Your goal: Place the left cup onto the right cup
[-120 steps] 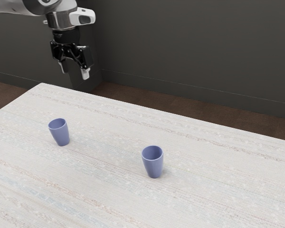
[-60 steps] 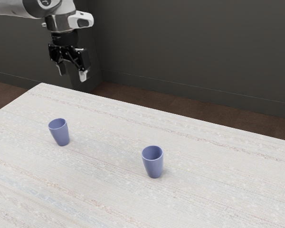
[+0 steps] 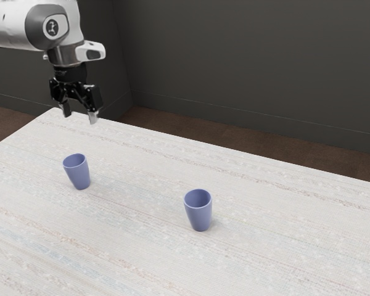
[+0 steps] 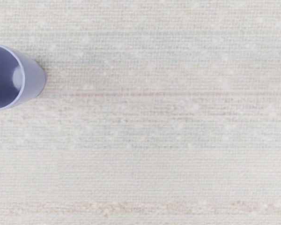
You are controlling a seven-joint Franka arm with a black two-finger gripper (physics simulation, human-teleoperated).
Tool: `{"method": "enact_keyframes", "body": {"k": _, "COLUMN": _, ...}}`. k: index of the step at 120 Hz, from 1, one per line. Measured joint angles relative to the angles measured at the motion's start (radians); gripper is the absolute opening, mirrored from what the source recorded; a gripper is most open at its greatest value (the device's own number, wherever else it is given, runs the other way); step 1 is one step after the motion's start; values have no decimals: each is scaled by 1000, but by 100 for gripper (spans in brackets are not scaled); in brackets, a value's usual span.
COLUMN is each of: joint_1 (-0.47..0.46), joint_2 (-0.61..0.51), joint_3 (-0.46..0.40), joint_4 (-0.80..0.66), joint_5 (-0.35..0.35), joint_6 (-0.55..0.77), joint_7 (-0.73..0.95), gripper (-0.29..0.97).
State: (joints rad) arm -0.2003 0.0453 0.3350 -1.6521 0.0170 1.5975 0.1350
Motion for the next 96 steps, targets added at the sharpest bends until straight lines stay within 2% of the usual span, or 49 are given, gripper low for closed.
{"method": "enact_keyframes", "body": {"k": 42, "joint_1": 37, "joint_2": 4, "joint_3": 4, "joint_4": -106, "joint_5": 0, "joint_6": 119, "joint_7": 33, "gripper": 68}}
{"method": "enact_keyframes", "body": {"k": 96, "joint_1": 86, "joint_2": 63, "joint_3": 4, "joint_4": -115, "joint_5": -2, "joint_6": 196, "joint_7": 62, "gripper": 68}}
